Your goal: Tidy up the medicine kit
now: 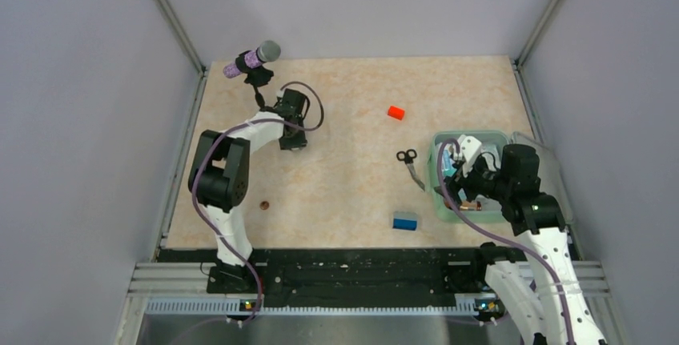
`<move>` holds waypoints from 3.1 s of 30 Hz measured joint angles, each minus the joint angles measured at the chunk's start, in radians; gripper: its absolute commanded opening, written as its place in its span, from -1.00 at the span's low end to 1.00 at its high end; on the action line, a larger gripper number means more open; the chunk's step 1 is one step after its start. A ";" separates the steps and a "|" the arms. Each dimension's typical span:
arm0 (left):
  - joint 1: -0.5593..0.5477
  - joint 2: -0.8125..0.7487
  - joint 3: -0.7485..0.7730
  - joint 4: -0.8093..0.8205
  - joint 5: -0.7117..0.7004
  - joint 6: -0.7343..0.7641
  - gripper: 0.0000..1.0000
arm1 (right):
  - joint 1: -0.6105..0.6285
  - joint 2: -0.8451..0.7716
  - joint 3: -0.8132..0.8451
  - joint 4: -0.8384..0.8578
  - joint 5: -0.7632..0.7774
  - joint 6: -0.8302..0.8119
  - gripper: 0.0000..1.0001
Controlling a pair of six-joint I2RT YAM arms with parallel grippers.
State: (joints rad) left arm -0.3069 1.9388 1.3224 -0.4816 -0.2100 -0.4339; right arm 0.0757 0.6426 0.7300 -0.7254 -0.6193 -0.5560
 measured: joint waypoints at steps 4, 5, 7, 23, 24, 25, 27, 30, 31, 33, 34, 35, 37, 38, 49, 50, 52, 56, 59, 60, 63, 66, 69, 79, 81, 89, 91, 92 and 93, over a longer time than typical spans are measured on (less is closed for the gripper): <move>-0.002 -0.097 -0.100 0.010 0.070 0.047 -1.00 | 0.000 0.000 -0.004 0.007 -0.012 0.008 0.52; -0.005 -0.128 -0.127 0.012 0.096 0.064 -1.00 | 0.000 0.000 -0.005 0.008 -0.014 0.010 0.52; -0.023 -0.214 -0.195 0.020 0.165 0.106 -1.00 | 0.000 -0.004 -0.014 0.012 -0.025 0.007 0.51; -0.243 -0.422 -0.350 0.005 0.705 0.460 -1.00 | 0.000 -0.053 -0.035 -0.098 -0.196 -0.262 0.48; -0.262 -0.414 -0.350 -0.002 0.717 0.482 -1.00 | 0.000 -0.053 -0.035 -0.107 -0.196 -0.276 0.48; -0.288 -0.404 -0.350 -0.009 0.720 0.507 -1.00 | 0.000 -0.053 -0.035 -0.119 -0.196 -0.290 0.48; -0.330 -0.379 -0.350 -0.018 0.717 0.544 -1.00 | 0.000 -0.053 -0.035 -0.136 -0.196 -0.308 0.48; -0.380 -0.324 -0.345 -0.037 0.716 0.584 -0.92 | 0.000 -0.053 -0.035 -0.155 -0.196 -0.324 0.47; -0.388 -0.300 -0.337 -0.051 0.713 0.594 -0.87 | 0.000 -0.053 -0.035 -0.160 -0.196 -0.327 0.47; -0.398 -0.251 -0.317 -0.070 0.700 0.603 -0.74 | 0.000 -0.052 -0.035 -0.164 -0.195 -0.332 0.47; -0.404 -0.227 -0.302 -0.080 0.693 0.608 -0.62 | 0.000 -0.051 -0.035 -0.166 -0.194 -0.333 0.47; -0.409 -0.203 -0.282 -0.090 0.689 0.613 -0.46 | 0.000 -0.051 -0.035 -0.167 -0.193 -0.334 0.47; -0.416 -0.164 -0.244 -0.108 0.686 0.616 -0.22 | 0.000 -0.051 -0.035 -0.175 -0.190 -0.340 0.47; -0.420 -0.150 -0.224 -0.119 0.680 0.616 -0.12 | 0.000 -0.051 -0.035 -0.183 -0.188 -0.343 0.47; -0.439 -0.153 -0.186 -0.169 0.628 0.624 0.27 | 0.000 -0.090 -0.051 -0.263 -0.171 -0.436 0.55; -0.439 -0.160 -0.186 -0.175 0.624 0.624 0.28 | 0.000 -0.085 -0.051 -0.262 -0.175 -0.439 0.55; -0.439 -0.183 -0.183 -0.192 0.610 0.625 0.29 | 0.000 -0.064 -0.051 -0.256 -0.185 -0.440 0.55; -0.431 -0.245 -0.176 -0.202 0.576 0.623 0.33 | 0.001 0.024 -0.045 -0.236 -0.205 -0.439 0.55; -0.412 -0.312 -0.175 -0.204 0.548 0.618 0.36 | 0.028 0.096 -0.025 -0.216 -0.208 -0.437 0.55; -0.398 -0.339 -0.174 -0.206 0.539 0.616 0.36 | 0.050 0.119 -0.014 -0.202 -0.204 -0.433 0.54; -0.343 -0.425 -0.173 -0.211 0.527 0.610 0.36 | 0.175 0.195 0.014 -0.127 -0.171 -0.404 0.54; -0.272 -0.543 -0.171 -0.230 0.528 0.640 0.37 | 0.248 0.279 0.048 -0.076 -0.150 -0.381 0.50; -0.226 -0.669 -0.145 -0.292 0.539 0.694 0.35 | 0.310 0.406 0.114 -0.033 -0.097 -0.375 0.47; -0.041 -1.006 -0.195 -0.398 0.668 0.794 0.32 | 0.584 0.739 0.320 0.035 0.091 -0.411 0.30; -0.021 -1.034 -0.230 -0.413 0.662 0.800 0.32 | 0.639 0.788 0.347 0.039 0.132 -0.433 0.29; 0.071 -1.090 -0.307 -0.420 0.684 0.787 0.31 | 0.819 0.993 0.407 0.055 0.292 -0.529 0.30; 0.084 -1.106 -0.311 -0.415 0.696 0.776 0.31 | 0.821 1.030 0.421 0.058 0.314 -0.543 0.30; 0.087 -1.111 -0.312 -0.414 0.702 0.773 0.30 | 0.821 1.047 0.428 0.062 0.328 -0.551 0.30; 0.092 -1.114 -0.313 -0.411 0.708 0.770 0.30 | 0.819 1.058 0.431 0.066 0.338 -0.557 0.29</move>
State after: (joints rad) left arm -0.2153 0.8246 1.0092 -0.8925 0.4980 0.3359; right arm 0.8951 1.7008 1.1610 -0.6598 -0.2817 -1.1126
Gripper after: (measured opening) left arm 0.655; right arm 0.648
